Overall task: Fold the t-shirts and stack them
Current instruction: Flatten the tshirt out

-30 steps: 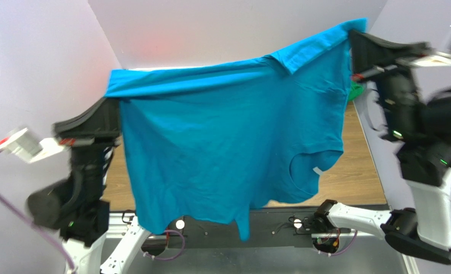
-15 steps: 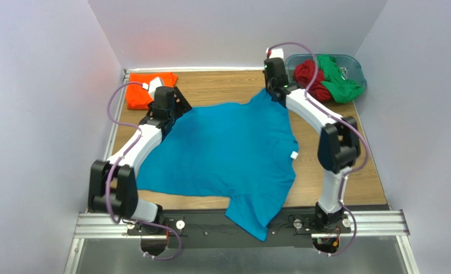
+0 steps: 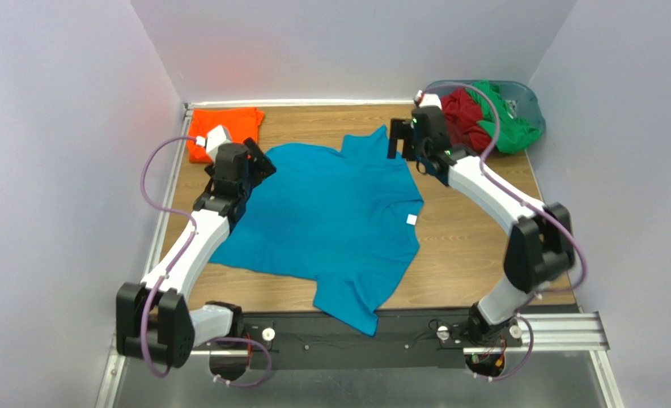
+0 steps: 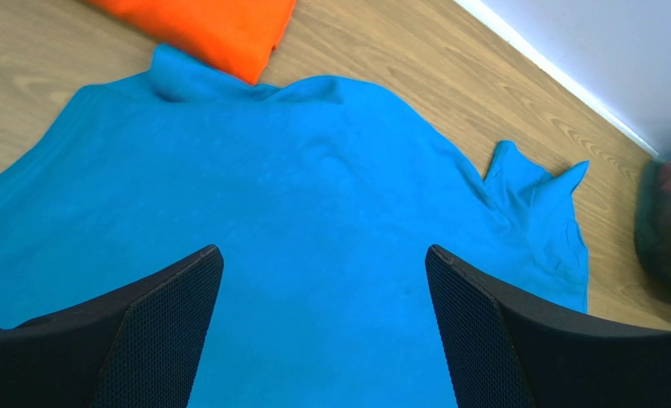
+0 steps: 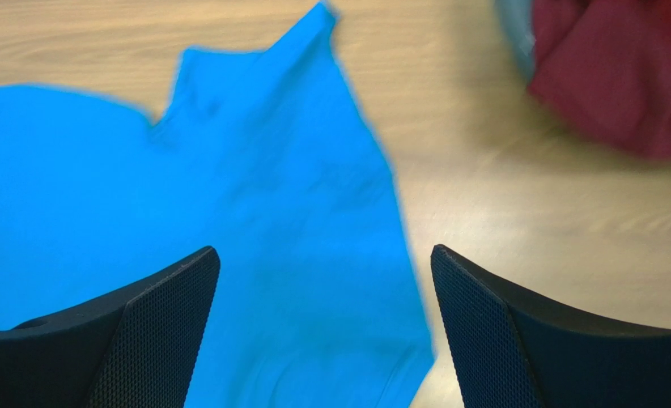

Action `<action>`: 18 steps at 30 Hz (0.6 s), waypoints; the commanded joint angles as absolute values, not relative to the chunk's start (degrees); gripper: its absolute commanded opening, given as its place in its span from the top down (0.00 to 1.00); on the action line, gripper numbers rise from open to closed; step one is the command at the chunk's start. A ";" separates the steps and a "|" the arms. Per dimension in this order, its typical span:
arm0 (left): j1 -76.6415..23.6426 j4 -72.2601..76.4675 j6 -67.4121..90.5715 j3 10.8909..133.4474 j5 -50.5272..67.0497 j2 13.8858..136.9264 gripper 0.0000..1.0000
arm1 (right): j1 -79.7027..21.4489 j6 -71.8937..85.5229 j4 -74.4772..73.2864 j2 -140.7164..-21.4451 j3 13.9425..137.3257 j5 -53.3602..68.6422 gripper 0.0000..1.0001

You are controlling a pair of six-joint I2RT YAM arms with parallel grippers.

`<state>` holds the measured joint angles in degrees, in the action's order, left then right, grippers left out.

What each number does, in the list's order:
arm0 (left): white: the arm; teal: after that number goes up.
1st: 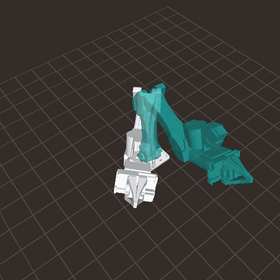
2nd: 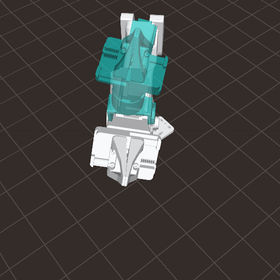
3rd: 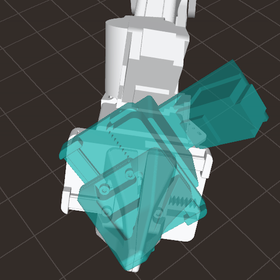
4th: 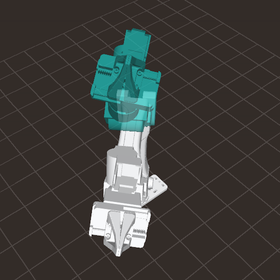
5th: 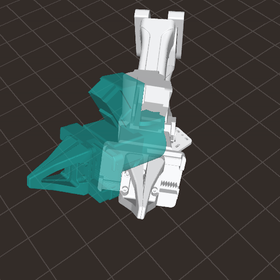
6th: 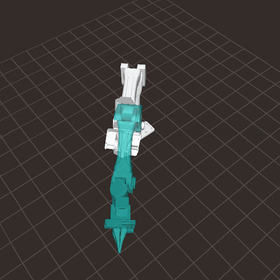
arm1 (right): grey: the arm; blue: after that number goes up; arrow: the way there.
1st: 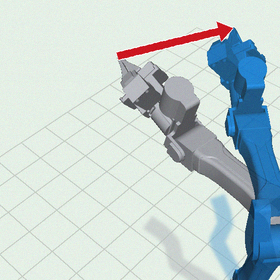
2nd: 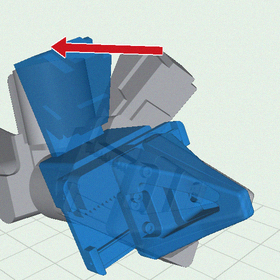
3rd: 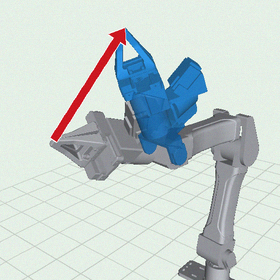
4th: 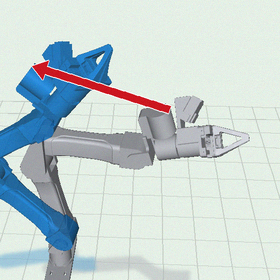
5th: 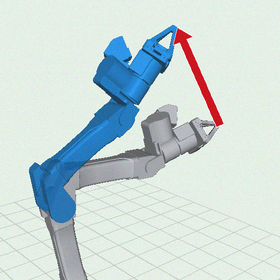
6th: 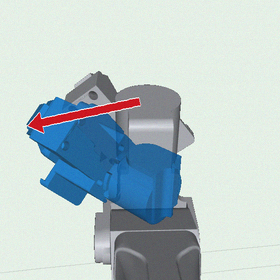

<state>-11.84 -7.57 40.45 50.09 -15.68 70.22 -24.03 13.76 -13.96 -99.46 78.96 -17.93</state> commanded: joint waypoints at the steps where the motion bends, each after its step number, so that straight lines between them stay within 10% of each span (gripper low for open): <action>1: -11.60 -10.98 42.62 45.80 -18.19 64.01 0.04 | -25.39 24.07 -13.97 -89.66 68.22 -2.74 0.00; 18: -11.34 -12.57 47.55 33.31 -18.63 47.73 0.01 | -44.82 34.01 -13.01 -94.99 51.50 -1.82 0.00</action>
<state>-11.68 -11.62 46.13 34.63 -16.38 49.28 -44.69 31.59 -13.13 -90.78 50.61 0.62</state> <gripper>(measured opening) 0.987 0.998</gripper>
